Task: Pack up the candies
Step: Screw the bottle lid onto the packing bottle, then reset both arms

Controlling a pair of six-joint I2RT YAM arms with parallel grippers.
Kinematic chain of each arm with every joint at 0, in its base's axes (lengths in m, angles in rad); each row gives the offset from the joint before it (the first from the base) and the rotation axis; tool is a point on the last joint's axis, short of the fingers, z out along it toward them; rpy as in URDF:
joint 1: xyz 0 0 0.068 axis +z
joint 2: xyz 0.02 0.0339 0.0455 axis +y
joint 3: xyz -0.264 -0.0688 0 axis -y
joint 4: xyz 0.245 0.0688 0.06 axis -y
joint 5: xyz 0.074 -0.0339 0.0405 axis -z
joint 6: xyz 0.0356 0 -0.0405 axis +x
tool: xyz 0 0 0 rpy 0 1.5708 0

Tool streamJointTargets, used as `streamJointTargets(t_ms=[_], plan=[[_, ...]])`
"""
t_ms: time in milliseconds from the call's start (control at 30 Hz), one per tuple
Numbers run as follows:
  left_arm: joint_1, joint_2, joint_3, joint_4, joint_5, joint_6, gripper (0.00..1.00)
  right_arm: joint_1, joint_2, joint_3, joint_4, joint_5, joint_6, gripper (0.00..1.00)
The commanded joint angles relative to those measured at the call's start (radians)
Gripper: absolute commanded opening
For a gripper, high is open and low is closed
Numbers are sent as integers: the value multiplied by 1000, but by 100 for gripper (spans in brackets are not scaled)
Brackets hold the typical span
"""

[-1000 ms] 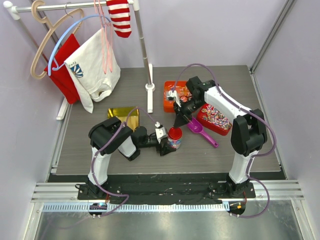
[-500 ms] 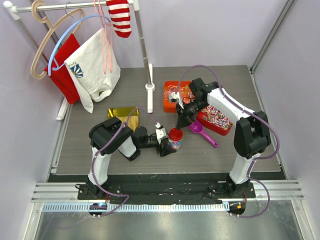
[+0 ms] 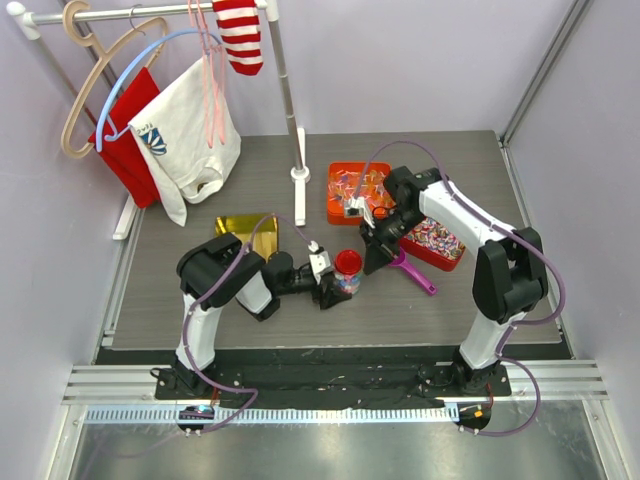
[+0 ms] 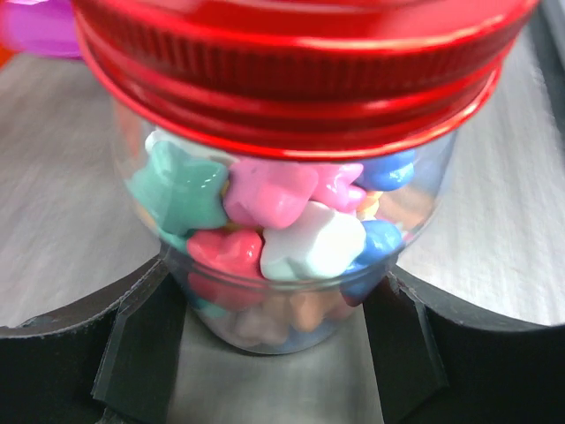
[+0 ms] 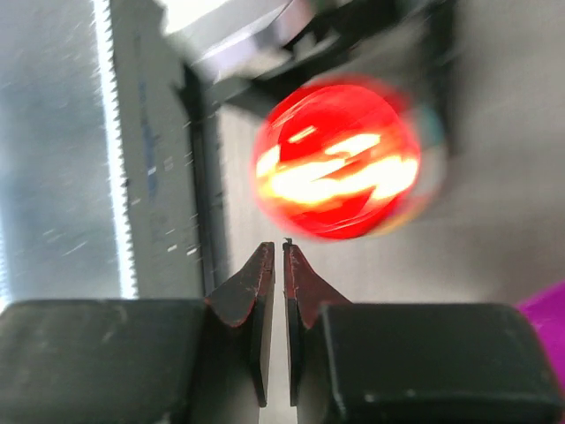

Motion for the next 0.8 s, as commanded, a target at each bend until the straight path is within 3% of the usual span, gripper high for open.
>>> streamJointTargets(t_ms=[0, 100, 200, 400, 433, 633, 767], plan=[[35, 10, 11, 177, -109, -32, 18, 12, -19, 18, -90, 46, 30, 15], [33, 10, 6, 183, -84, -22, 24, -24, -20, 90, -79, 80, 46, 30], [35, 10, 1, 183, -51, -19, 39, -53, -14, 158, -94, 75, 46, 40], [35, 6, -9, 183, 31, 27, 79, -81, -37, 190, -96, 68, 26, 54], [33, 4, -12, 183, 52, 25, 100, -84, -40, 192, -96, 65, 26, 59], [35, -16, -43, 189, 106, 27, 100, -114, -74, 186, -109, 28, -7, 78], [35, -51, -75, 186, 143, 45, 100, -120, -89, 193, -120, 29, -2, 81]])
